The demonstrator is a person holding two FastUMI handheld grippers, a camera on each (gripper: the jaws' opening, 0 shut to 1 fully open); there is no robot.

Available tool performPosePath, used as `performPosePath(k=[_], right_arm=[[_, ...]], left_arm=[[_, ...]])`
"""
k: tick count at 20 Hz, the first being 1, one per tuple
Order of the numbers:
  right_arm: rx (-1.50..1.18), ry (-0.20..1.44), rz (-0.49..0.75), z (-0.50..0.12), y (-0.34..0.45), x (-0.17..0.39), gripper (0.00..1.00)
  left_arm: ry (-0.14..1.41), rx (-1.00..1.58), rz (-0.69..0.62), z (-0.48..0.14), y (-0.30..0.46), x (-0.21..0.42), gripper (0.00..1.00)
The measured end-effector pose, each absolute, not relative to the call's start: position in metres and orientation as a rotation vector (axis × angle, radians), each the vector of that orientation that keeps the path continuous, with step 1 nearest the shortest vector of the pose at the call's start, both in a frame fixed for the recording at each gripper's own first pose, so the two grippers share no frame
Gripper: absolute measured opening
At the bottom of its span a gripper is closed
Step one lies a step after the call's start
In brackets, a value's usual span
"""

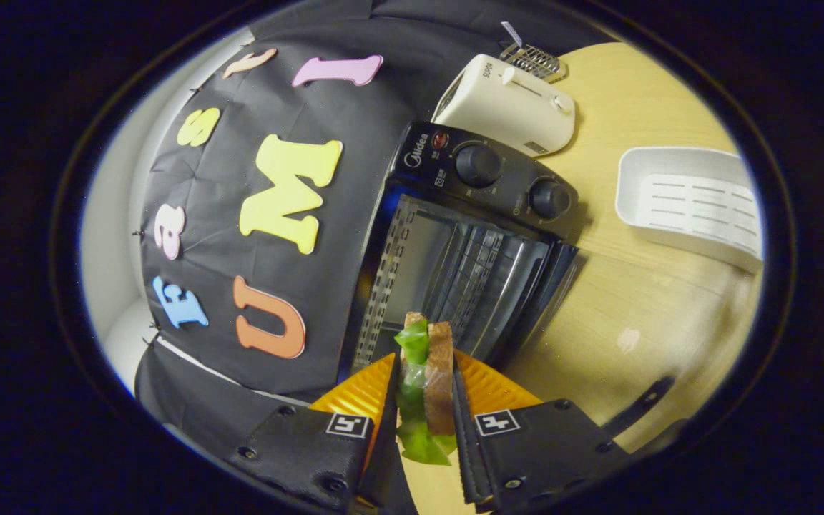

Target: Open the electric oven with the left hand, put the food in, and close the electric oven.

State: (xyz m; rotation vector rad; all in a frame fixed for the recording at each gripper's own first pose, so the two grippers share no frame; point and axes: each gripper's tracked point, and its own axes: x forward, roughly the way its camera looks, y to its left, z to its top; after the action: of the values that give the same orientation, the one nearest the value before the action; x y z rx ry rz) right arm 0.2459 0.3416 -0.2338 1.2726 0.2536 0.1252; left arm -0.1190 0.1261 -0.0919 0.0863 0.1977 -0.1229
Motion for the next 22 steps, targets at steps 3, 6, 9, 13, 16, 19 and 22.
performPosePath(k=[3,6,9,13,16,19,22], right_arm=[[1.307,0.237,0.072,-0.238,0.34,0.274,0.4],[1.345,0.243,0.036,-0.248,0.34,0.296,0.4],[1.348,0.235,0.01,-0.257,0.337,0.311,0.4],[1.197,0.255,-0.035,-0.265,0.329,0.317,0.48],[0.996,0.259,-0.017,-0.257,0.324,0.318,0.51],[0.829,0.294,-0.055,-0.264,0.315,0.317,0.6],[0.803,0.307,-0.06,-0.269,0.309,0.312,1.0]], left_arm=[[0.209,0.102,-0.11,-0.097,0.135,-0.123,0.96],[0.231,0.113,-0.097,-0.104,0.14,-0.122,0.96],[0.235,0.124,-0.092,-0.103,0.143,-0.121,0.96],[0.239,0.107,-0.08,-0.113,0.147,-0.116,0.96],[0.244,0.079,-0.082,-0.116,0.145,-0.111,0.96],[0.246,0.079,-0.088,-0.119,0.145,-0.106,0.96],[0.24,0.084,-0.094,-0.117,0.143,-0.099,0.96]])
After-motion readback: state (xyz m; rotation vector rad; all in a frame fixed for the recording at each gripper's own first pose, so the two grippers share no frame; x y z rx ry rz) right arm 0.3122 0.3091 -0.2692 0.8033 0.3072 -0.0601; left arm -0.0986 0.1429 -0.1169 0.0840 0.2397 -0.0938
